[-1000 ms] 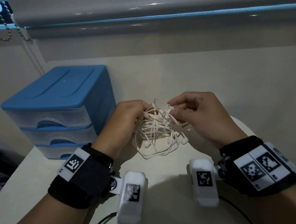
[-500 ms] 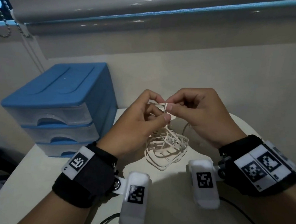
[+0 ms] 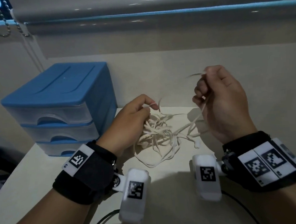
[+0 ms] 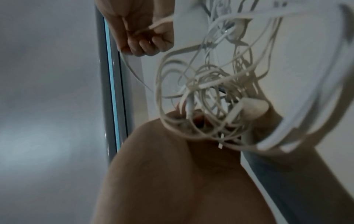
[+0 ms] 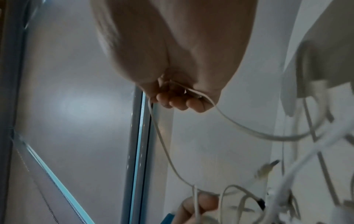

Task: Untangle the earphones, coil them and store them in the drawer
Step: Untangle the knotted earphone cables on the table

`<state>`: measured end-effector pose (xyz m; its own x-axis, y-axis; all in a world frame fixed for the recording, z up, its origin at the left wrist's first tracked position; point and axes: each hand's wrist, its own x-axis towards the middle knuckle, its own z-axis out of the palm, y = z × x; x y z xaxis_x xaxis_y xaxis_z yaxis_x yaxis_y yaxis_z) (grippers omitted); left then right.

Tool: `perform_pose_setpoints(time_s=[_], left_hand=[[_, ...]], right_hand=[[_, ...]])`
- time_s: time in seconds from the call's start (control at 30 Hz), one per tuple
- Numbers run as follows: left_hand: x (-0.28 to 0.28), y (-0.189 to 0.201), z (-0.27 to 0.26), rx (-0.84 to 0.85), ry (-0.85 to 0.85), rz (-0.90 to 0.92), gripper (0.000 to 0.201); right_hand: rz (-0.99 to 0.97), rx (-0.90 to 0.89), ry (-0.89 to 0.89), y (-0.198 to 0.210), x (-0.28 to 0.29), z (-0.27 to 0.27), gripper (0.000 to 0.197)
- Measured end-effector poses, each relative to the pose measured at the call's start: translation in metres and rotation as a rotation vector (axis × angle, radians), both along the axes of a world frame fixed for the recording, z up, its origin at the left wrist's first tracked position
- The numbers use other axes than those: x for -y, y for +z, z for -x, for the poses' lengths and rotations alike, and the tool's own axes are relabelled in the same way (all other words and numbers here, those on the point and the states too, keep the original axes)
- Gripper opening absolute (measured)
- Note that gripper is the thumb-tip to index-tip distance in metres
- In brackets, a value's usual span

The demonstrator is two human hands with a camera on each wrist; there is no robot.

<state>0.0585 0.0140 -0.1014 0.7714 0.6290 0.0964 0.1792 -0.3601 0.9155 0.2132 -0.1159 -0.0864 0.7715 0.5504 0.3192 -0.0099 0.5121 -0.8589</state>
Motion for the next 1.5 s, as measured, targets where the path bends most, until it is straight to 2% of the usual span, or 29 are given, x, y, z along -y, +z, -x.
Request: perform_pose_setpoints(time_s=[0.2,0.37,0.47,0.53,0.57,0.67,0.77,0.93,1.03,1.13,1.23,1.4,1.5], left_hand=[[-0.004,-0.001,0.000,-0.037,0.054,0.016,0.030],[-0.006,-0.003,0.000,-0.101,0.049,0.010,0.027],[-0.006,-0.002,-0.001,-0.107,0.014,0.000,0.026],[-0.005,-0.001,-0.002,-0.132,0.004,-0.023,0.025],[-0.005,-0.001,-0.001,-0.139,-0.012,-0.033,0.031],[-0.003,0.000,0.003,-0.201,-0.090,-0.073,0.046],[0.000,0.002,0.007,-0.324,-0.207,-0.193,0.058],[-0.002,0.003,0.011,-0.395,-0.291,-0.273,0.053],[-0.004,0.003,0.013,-0.394,-0.270,-0.293,0.048],[-0.004,0.005,0.013,-0.378,-0.219,-0.299,0.043],[-0.002,0.006,0.013,-0.349,-0.179,-0.292,0.039],[0.000,0.008,0.012,-0.310,-0.153,-0.216,0.039],[-0.002,0.006,0.008,-0.243,-0.122,-0.155,0.029]], right_hand=[[-0.153,-0.173,-0.290,0.001,0.005,-0.011,0.014],[-0.138,-0.110,-0.545,0.002,0.010,-0.011,0.015],[-0.123,-0.087,-0.602,0.004,0.012,-0.011,0.019],[-0.130,-0.094,-0.571,0.004,0.011,-0.012,0.020],[-0.138,-0.104,-0.526,0.003,0.010,-0.012,0.020],[-0.160,-0.145,-0.317,0.004,0.006,-0.010,0.025],[-0.159,-0.174,-0.135,0.006,0.003,-0.005,0.030],[-0.113,-0.170,-0.014,0.006,0.003,-0.002,0.028],[0.044,-0.045,-0.025,0.001,0.005,-0.006,0.018],[0.377,0.201,-0.119,-0.005,0.006,-0.008,0.026],[0.592,0.344,-0.091,-0.010,0.006,-0.008,0.035],[0.541,0.472,0.025,-0.004,0.008,0.001,0.028],[0.649,0.531,0.203,-0.006,0.008,0.007,0.019]])
